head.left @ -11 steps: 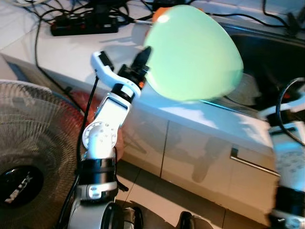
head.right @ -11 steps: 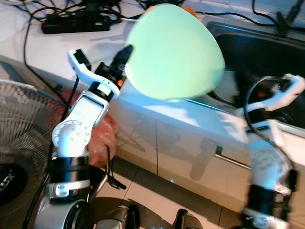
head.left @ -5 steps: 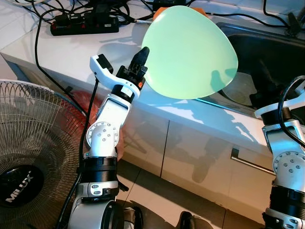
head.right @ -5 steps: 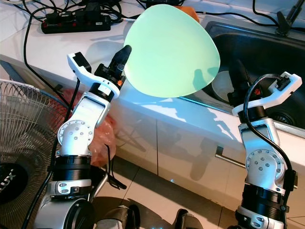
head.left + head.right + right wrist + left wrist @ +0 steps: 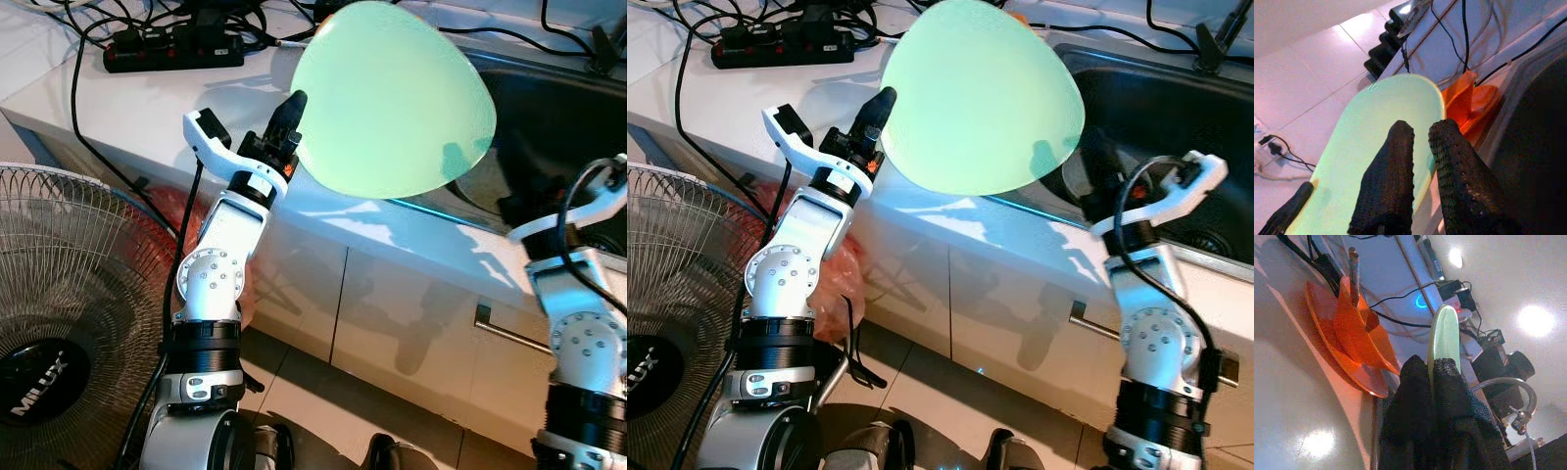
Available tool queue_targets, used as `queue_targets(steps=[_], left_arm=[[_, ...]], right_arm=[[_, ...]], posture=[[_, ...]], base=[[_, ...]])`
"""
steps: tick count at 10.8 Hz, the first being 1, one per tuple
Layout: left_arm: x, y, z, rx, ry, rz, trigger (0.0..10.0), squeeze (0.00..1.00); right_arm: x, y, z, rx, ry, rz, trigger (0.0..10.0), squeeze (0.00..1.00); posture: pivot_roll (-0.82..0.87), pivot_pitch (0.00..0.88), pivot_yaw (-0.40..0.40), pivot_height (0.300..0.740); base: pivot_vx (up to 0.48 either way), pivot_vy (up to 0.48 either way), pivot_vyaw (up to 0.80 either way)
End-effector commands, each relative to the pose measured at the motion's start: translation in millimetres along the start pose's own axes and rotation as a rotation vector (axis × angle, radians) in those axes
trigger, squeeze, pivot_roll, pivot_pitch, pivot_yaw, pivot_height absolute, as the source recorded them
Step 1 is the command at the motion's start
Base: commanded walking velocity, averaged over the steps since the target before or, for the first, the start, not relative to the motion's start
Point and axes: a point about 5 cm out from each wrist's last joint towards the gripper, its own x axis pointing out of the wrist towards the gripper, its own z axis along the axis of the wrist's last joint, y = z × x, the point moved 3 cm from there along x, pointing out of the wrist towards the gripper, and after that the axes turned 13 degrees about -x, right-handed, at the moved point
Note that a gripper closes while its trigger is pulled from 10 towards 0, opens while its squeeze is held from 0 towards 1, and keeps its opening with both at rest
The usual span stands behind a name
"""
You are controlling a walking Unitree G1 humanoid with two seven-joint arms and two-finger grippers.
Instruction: Kitchen organization
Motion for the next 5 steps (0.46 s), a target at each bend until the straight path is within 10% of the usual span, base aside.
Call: queue_targets(steps=[1,5], left_arm=[[17.5,-39.8,-24.7,-0.094,0.023,-0.147,10.0,0.0],[18.8,-40.7,-25.6,-0.099,0.028,-0.154,10.0,0.0]], right_arm=[[-1.6,7.0,-1.5,0.017,0.003,0.022,10.0,0.0],[-0.6,13.7,-6.9,0.051,0.01,0.038,10.0,0.0]], posture=[[0.01,0.181,0.022,0.74],[0.0,0.183,0.021,0.74]], base=[[0.0,0.0,0.0],[0.0,0.0,0.0]])
